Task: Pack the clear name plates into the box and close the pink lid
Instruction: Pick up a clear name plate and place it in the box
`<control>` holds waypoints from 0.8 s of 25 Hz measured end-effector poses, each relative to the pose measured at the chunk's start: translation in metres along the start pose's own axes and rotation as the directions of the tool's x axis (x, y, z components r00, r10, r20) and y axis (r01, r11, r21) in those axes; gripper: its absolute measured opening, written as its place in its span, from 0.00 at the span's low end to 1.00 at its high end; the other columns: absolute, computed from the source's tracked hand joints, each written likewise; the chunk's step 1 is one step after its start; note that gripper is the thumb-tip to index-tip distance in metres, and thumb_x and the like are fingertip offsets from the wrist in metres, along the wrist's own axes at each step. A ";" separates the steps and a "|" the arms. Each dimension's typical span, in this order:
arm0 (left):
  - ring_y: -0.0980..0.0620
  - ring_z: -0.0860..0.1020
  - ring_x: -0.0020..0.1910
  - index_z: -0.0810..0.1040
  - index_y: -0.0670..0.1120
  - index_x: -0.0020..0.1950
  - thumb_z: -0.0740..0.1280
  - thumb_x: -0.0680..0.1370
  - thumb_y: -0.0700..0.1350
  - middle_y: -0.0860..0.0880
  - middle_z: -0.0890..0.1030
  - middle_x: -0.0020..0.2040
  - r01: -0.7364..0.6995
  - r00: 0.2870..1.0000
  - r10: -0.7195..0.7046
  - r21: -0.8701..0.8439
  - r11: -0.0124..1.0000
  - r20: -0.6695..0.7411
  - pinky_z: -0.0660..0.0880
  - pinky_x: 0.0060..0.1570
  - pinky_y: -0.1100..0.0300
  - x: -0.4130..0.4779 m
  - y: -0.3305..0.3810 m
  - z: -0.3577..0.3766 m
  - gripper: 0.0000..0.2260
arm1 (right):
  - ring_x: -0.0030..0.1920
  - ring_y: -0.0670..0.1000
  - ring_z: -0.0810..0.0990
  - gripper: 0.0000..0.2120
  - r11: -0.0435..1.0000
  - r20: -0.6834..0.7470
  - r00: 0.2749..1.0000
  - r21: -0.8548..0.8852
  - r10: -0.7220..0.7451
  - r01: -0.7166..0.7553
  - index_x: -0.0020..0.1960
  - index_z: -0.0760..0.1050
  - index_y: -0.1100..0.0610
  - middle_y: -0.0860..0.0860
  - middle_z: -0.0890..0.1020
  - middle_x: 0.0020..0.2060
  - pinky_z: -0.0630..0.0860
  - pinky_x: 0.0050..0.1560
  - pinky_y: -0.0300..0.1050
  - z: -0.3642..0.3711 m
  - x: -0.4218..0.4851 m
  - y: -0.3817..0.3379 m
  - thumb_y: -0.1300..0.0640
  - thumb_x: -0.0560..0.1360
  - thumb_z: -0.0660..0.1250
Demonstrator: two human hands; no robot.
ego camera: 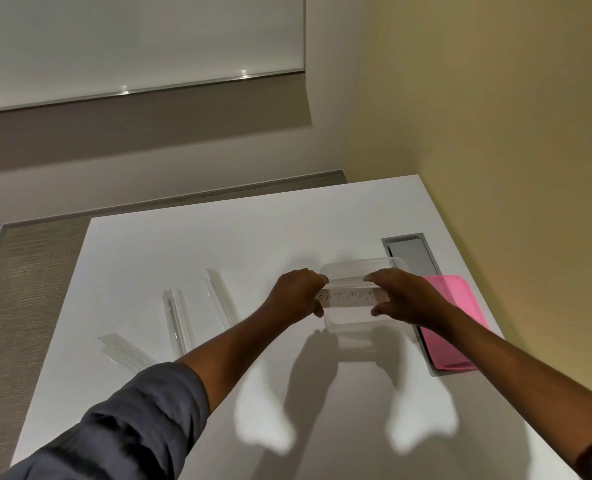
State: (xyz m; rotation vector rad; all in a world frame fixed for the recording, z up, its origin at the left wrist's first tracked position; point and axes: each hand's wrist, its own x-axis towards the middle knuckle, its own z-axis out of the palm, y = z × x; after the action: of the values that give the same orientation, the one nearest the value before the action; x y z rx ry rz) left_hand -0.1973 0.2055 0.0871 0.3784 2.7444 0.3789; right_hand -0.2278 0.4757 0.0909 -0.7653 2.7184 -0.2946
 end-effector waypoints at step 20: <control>0.40 0.84 0.52 0.84 0.41 0.56 0.72 0.79 0.35 0.42 0.84 0.53 0.044 0.999 -0.041 0.179 0.983 -0.018 0.72 0.42 0.53 0.107 0.028 0.067 0.07 | 0.55 0.53 0.83 0.22 0.960 0.033 0.999 -0.280 0.004 0.005 0.66 0.76 0.58 0.54 0.84 0.58 0.82 0.54 0.48 0.062 0.070 0.079 0.59 0.75 0.76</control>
State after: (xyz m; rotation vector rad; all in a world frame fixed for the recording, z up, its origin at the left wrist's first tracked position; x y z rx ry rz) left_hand -0.2639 0.2779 0.0034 0.3626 2.8044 0.1238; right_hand -0.3015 0.4975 -0.0047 -0.8349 2.7618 0.1068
